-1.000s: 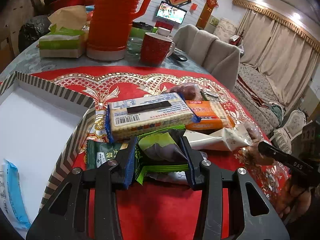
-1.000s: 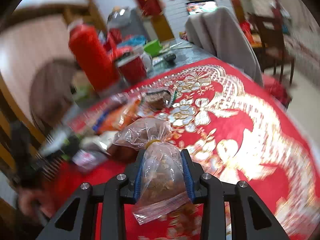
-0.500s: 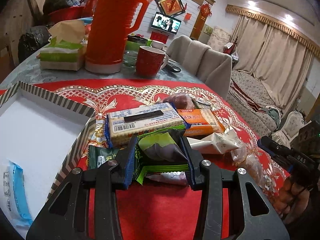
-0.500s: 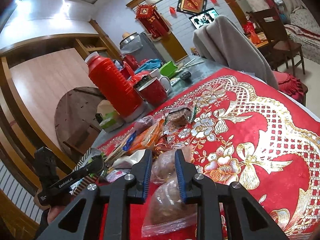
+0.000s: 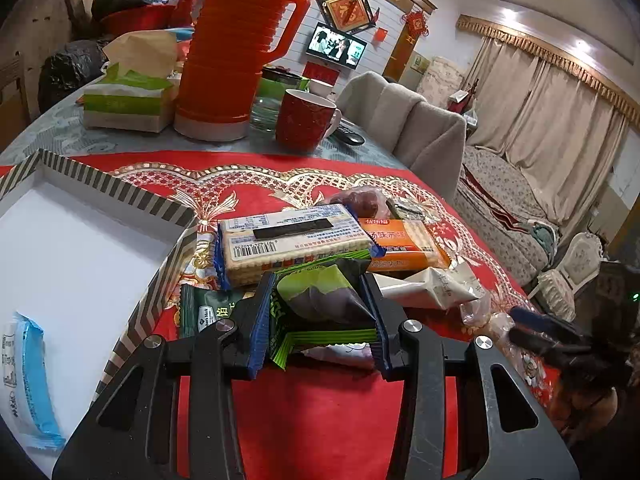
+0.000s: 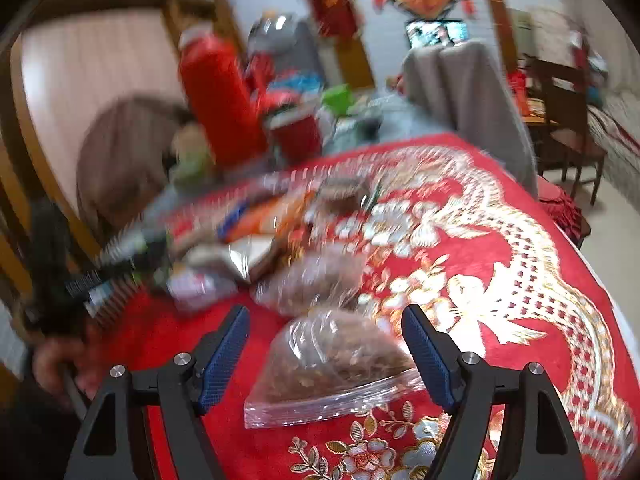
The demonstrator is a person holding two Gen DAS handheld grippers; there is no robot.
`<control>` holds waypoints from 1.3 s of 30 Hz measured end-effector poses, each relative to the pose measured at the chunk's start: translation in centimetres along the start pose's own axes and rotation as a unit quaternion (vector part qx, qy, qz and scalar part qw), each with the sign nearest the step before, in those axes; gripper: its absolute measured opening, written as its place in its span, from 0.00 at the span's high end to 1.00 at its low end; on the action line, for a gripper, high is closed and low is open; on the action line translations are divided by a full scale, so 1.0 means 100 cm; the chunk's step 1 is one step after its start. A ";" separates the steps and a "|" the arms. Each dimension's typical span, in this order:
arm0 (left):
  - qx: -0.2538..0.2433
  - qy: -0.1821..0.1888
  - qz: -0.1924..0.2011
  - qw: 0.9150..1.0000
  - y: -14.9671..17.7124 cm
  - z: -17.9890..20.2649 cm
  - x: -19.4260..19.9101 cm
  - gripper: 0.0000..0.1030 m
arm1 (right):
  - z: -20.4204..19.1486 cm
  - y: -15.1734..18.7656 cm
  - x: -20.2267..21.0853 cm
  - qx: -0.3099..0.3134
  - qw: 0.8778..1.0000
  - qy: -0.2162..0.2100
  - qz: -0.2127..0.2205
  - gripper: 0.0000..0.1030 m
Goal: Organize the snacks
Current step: 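Carry both packets over the white tray and open both grippers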
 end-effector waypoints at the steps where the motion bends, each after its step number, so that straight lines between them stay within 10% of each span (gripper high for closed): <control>1: 0.000 0.000 0.000 1.000 0.000 0.000 0.000 0.60 | -0.004 0.004 -0.008 0.018 1.000 0.011 -0.022 0.26; 5: 0.001 0.000 0.001 1.000 0.000 0.000 0.000 0.60 | -0.004 0.017 -0.024 0.045 0.996 0.047 -0.063 0.29; 11: -0.002 0.001 0.002 1.000 0.000 0.001 0.000 0.60 | 0.007 0.012 -0.009 -0.007 0.999 0.021 -0.029 0.60; 31: -0.022 -0.006 0.046 0.999 0.009 0.009 0.045 0.61 | -0.071 -0.026 0.014 -0.007 0.994 -0.040 0.102 0.61; 39: 0.059 -0.037 0.112 0.991 -0.002 -0.043 0.110 0.61 | -0.132 -0.035 -0.008 0.016 0.989 -0.093 0.110 0.61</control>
Point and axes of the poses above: each gripper's, at about its wrist camera, not at the fingertips, and x roughly against the way its jaws point, z to its right, y to its underside, the point moved 10 cm from there along -x, roughly the way its jaws point, and after that the axes turned 2 degrees about y, right-handed, at the moved point
